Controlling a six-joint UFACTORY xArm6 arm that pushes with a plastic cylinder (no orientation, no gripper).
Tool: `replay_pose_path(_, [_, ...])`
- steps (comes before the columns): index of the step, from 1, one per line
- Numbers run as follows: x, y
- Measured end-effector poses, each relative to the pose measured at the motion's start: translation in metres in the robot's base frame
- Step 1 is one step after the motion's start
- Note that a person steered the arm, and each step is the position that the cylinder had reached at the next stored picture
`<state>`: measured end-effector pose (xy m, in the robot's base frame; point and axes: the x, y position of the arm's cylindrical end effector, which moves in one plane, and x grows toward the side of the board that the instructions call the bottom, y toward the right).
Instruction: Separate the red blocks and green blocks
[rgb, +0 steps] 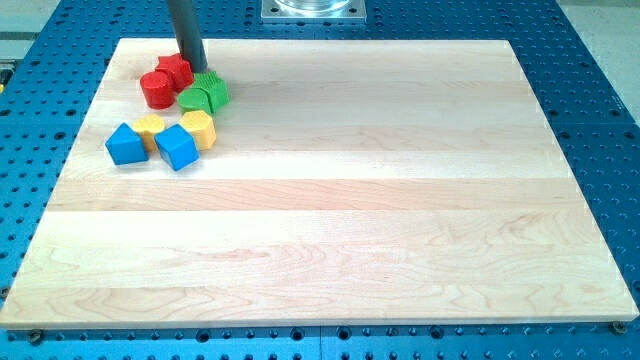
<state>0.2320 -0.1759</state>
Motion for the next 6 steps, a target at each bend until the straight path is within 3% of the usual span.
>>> replay_pose_path(1, [0.005,-0.005])
replay_pose_path(4, [0.087,0.021])
replay_pose_path(5, [0.080,0.024])
replay_pose_path(6, [0.038,0.016])
